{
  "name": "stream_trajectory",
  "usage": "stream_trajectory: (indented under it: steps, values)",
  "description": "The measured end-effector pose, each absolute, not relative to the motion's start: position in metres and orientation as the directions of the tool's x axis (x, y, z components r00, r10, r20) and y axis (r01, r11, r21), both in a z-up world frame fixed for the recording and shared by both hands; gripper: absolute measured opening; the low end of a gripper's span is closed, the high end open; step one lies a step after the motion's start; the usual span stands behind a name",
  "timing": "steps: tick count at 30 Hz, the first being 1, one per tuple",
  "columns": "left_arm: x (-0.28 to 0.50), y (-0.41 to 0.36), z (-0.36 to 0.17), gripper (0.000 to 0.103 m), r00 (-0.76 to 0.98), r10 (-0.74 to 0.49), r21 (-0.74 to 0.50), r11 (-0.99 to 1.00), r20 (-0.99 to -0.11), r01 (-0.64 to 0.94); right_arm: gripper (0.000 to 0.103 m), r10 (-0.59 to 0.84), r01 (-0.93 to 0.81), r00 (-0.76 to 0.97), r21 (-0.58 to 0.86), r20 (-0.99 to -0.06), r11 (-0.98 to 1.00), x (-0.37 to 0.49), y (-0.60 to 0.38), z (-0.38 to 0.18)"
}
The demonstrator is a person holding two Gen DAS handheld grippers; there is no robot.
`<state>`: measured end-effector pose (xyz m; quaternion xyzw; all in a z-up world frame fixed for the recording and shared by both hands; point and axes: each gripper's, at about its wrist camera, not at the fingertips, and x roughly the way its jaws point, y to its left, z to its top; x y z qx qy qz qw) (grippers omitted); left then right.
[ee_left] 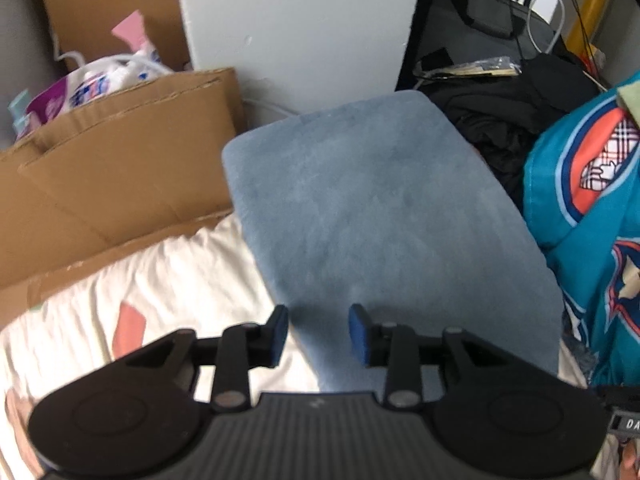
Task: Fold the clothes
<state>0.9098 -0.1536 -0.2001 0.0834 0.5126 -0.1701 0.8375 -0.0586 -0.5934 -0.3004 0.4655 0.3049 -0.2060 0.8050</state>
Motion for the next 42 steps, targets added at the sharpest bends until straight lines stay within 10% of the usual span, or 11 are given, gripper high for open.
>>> stream_trajectory:
  steps: [9,42]
  values:
    - [0.861,-0.119,-0.178,0.071,0.424,-0.178,-0.032,0.944,-0.888,0.33,0.088,-0.06,0.645,0.598,0.436,-0.799,0.628,-0.043,-0.588,-0.259]
    - [0.731,-0.023,0.035,0.099,0.441,-0.08,-0.069,0.997,-0.894,0.041,0.103,-0.034,0.635,0.516,0.355,-0.856,0.686,-0.033,-0.525,-0.038]
